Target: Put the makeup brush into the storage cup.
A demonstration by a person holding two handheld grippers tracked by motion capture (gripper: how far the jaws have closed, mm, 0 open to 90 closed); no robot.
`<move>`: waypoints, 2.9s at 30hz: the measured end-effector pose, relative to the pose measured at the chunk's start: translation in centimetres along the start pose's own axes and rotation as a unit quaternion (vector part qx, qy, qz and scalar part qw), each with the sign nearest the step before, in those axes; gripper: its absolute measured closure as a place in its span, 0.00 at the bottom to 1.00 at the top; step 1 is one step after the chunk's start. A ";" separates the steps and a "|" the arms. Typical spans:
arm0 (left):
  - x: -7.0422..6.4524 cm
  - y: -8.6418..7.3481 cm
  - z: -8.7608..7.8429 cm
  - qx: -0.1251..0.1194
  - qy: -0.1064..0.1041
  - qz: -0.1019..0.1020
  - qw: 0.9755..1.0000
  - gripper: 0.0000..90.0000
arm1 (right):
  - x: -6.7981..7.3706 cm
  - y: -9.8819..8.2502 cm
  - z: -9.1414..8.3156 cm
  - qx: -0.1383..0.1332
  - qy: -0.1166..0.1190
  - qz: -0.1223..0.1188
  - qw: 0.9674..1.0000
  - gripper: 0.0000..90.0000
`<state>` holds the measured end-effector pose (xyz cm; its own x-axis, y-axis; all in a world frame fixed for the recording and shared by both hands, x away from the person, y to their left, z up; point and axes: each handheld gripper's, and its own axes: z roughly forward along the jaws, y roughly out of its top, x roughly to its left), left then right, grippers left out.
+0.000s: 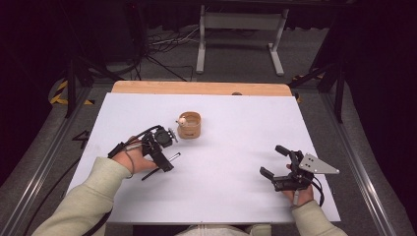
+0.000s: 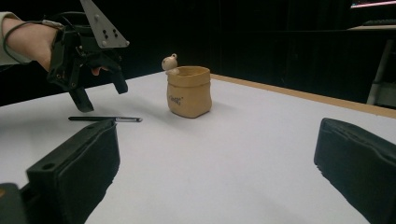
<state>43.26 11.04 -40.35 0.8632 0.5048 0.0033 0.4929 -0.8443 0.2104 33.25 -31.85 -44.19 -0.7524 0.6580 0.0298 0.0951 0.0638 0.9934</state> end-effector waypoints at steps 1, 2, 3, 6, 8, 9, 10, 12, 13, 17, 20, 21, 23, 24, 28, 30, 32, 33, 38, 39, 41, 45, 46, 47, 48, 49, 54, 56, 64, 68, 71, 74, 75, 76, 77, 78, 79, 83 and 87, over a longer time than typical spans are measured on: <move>0.0 0.0 0.2 -0.001 0.001 -0.001 1.000 0.07 | 0.0 0.0 0.0 0.000 0.000 0.000 1.000 0.01; 0.0 0.0 0.3 0.003 0.000 -0.002 1.000 0.07 | 0.0 0.0 0.0 0.000 0.001 0.000 1.000 0.01; 0.0 0.0 0.4 0.006 -0.001 -0.004 1.000 0.07 | 0.0 0.0 0.0 0.000 0.001 0.001 1.000 0.01; 0.1 -0.1 0.7 0.009 -0.003 -0.004 1.000 0.09 | 0.0 0.0 -0.1 -0.001 0.002 0.001 1.000 0.01; 0.1 -0.1 0.8 0.011 -0.004 -0.004 1.000 0.11 | 0.0 0.0 -0.1 -0.001 0.002 0.002 1.000 0.01; 0.1 -0.1 0.9 0.014 -0.006 -0.004 1.000 0.11 | 0.0 0.0 -0.1 -0.001 0.002 0.002 1.000 0.01; 0.2 -0.2 0.9 0.015 -0.006 -0.004 1.000 0.11 | 0.0 0.0 -0.1 -0.002 0.002 0.002 1.000 0.01; 0.1 -0.3 1.1 0.016 -0.006 -0.007 1.000 0.14 | 0.0 0.0 0.0 -0.002 0.002 0.002 1.000 0.01; 0.1 -0.3 1.2 0.018 -0.004 -0.008 1.000 0.16 | 0.0 0.0 0.0 -0.001 0.002 0.002 1.000 0.01; 0.1 -0.4 1.4 0.027 -0.007 -0.007 1.000 0.21 | 0.0 0.0 0.0 0.001 0.002 0.001 1.000 0.01; 0.1 -0.5 1.4 0.025 -0.011 -0.007 1.000 0.25 | 0.0 0.0 0.0 0.001 0.003 0.000 1.000 0.01; 0.1 -0.6 1.4 0.024 -0.010 -0.007 1.000 0.26 | 0.0 0.0 0.0 0.001 0.003 0.000 1.000 0.02; 0.1 -0.6 1.5 0.024 -0.008 -0.008 1.000 0.28 | 0.0 0.0 0.0 0.002 0.003 0.001 1.000 0.02; 0.1 -0.6 1.5 0.024 -0.008 -0.008 1.000 0.29 | 0.0 0.0 0.0 0.002 0.003 0.001 1.000 0.02; 0.1 -0.6 1.5 0.025 -0.009 -0.006 1.000 0.36 | 0.0 0.0 0.0 0.004 0.002 0.002 1.000 0.02; 0.1 -0.6 1.5 0.023 -0.007 -0.008 1.000 0.38 | 0.0 0.0 0.0 0.005 0.002 0.002 1.000 0.02; 0.1 -0.6 1.5 0.023 -0.007 -0.009 1.000 0.40 | 0.0 0.0 0.1 0.005 0.002 0.001 1.000 0.03; 0.1 -0.6 1.5 0.024 -0.009 -0.008 1.000 0.43 | 0.0 0.0 0.1 0.005 0.002 0.001 1.000 0.03; 0.1 -0.6 1.6 0.030 -0.012 -0.011 0.999 0.50 | 0.0 0.0 0.1 0.006 0.000 0.001 1.000 0.03; 0.1 -0.6 1.6 0.032 -0.010 -0.011 0.999 0.53 | 0.0 0.0 0.1 0.007 -0.001 0.000 1.000 0.03; 0.1 -0.6 1.7 0.031 -0.011 -0.021 0.999 0.55 | 0.0 0.0 0.1 0.008 -0.001 0.000 1.000 0.03; 0.1 -0.6 1.8 0.036 -0.011 -0.021 0.999 0.60 | 0.0 0.0 0.1 0.009 -0.002 0.000 1.000 0.04; 0.0 -0.6 1.9 0.038 -0.010 -0.023 0.999 0.60 | 0.0 0.0 0.1 0.009 -0.002 0.000 1.000 0.04; 0.0 -0.6 1.9 0.039 -0.011 -0.024 0.999 0.61 | 0.0 0.0 0.1 0.009 -0.002 0.000 1.000 0.04; 0.0 -0.6 2.0 0.042 -0.010 -0.023 0.999 0.62 | 0.0 0.0 0.1 0.009 -0.002 -0.001 1.000 0.04; 0.0 -0.6 2.0 0.041 -0.007 -0.024 0.999 0.63 | 0.0 0.0 0.1 0.010 -0.002 -0.002 1.000 0.04; 0.1 -0.6 1.9 0.043 -0.006 -0.029 0.999 0.74 | 0.0 0.0 0.1 0.012 -0.001 -0.005 1.000 0.04; 0.1 -0.6 1.9 0.045 -0.004 -0.032 0.998 0.76 | 0.0 0.0 0.1 0.012 -0.001 -0.005 1.000 0.04; -0.1 -0.5 1.9 0.053 -0.004 -0.028 0.998 0.89 | 0.0 0.0 0.1 0.015 -0.002 -0.004 1.000 0.04; -0.1 -0.4 1.9 0.056 -0.003 -0.026 0.998 0.91 | 0.0 -0.1 0.2 0.017 -0.003 -0.006 1.000 0.04; -0.1 -0.4 1.9 0.058 -0.003 -0.025 0.998 0.91 | 0.0 -0.1 0.2 0.018 -0.003 -0.006 1.000 0.04; -0.1 -0.4 1.9 0.058 -0.003 -0.025 0.998 0.92 | 0.0 -0.1 0.2 0.020 -0.004 -0.007 1.000 0.04; -0.1 -0.4 1.9 0.058 -0.003 -0.025 0.998 0.92 | 0.0 -0.1 0.2 0.020 -0.005 -0.007 1.000 0.04; -0.1 -0.4 1.9 0.058 -0.003 -0.024 0.998 0.92 | 0.0 -0.1 0.2 0.020 -0.004 -0.007 1.000 0.04; -0.2 -0.4 1.9 0.058 -0.002 -0.025 0.998 0.92 | 0.0 -0.1 0.2 0.021 -0.004 -0.006 1.000 0.04; -0.2 -0.4 1.9 0.058 -0.002 -0.026 0.998 0.92 | 0.0 -0.1 0.2 0.021 -0.004 -0.006 1.000 0.04; -0.2 -0.3 1.9 0.057 -0.004 -0.025 0.998 0.92 | 0.0 -0.1 0.2 0.021 -0.004 -0.006 1.000 0.04; -0.3 -0.3 1.6 0.047 -0.001 -0.024 0.999 0.92 | 0.0 -0.1 0.2 0.021 -0.004 -0.006 1.000 0.04; -0.3 -0.3 1.3 0.042 0.000 -0.024 0.999 0.92 | 0.0 -0.1 0.2 0.021 -0.004 -0.006 1.000 0.04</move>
<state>43.01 10.88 -41.65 0.8384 0.5451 -0.0047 0.5412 -0.8312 0.1272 33.38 -31.70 -44.30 -0.7477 0.6638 0.0172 0.1137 0.1025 0.9882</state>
